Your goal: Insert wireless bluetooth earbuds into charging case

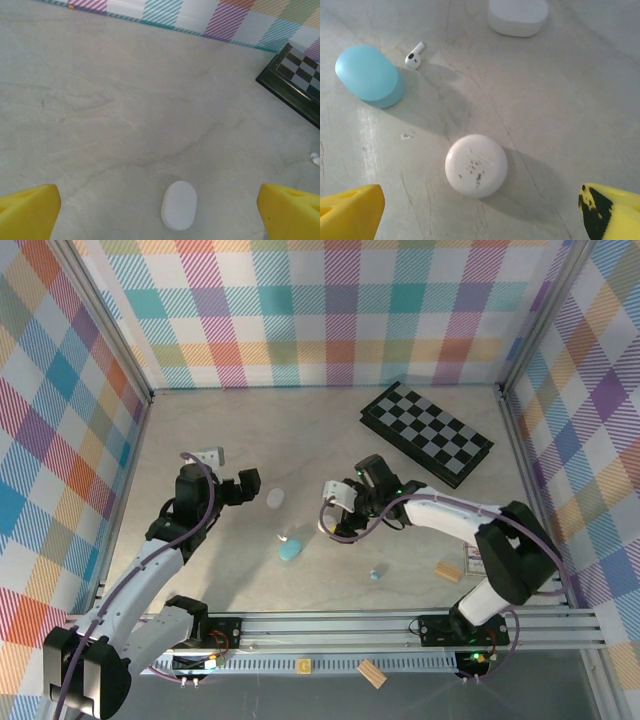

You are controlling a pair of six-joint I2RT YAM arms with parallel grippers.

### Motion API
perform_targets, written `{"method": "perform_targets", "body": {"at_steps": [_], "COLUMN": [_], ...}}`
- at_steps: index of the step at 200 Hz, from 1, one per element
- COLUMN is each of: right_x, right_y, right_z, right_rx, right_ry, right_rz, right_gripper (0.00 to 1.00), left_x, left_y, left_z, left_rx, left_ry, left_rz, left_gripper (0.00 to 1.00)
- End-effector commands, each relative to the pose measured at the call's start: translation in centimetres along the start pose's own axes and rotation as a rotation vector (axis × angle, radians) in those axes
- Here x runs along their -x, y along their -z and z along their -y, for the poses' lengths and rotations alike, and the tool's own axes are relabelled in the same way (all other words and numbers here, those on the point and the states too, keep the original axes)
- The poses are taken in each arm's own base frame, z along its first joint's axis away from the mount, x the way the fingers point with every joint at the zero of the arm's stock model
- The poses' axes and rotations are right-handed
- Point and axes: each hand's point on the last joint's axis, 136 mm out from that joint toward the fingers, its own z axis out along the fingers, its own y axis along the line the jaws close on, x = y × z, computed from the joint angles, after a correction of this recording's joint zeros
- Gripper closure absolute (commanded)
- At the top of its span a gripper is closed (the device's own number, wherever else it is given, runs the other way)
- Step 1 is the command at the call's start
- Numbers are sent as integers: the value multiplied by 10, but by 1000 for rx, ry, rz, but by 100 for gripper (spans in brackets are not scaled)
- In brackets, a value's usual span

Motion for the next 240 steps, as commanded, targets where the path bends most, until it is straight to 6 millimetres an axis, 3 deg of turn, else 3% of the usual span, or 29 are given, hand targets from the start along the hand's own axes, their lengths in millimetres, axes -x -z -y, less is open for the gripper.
{"method": "perform_targets", "body": {"at_steps": [1, 29, 58, 91, 118, 203, 240], "right_x": [12, 32, 43, 43, 42, 42, 40], "right_y": [-15, -38, -60, -72, -80, -99, -105], "right_z": [-32, -58, -88, -106, -108, -95, -95], "right_rx": [135, 219, 303, 351, 355, 299, 303], "right_ry": [131, 223, 301, 341, 342, 367, 365], "right_rz": [-23, -29, -46, -69, -95, -111, -114], "right_gripper": [1, 1, 15, 29, 35, 30, 36], "left_x": [-13, -19, -21, -23, -26, -27, -27], "left_y": [-1, -4, -4, -2, -2, -3, -1], "left_z": [-1, -3, -4, -7, -9, -8, -8], "left_rx": [-1, 13, 15, 25, 29, 22, 22], "left_ry": [30, 50, 51, 39, 37, 37, 33], "left_rz": [-48, -76, -79, -82, -80, -79, -80], "left_gripper": [0, 0, 0, 0, 0, 0, 0]}}
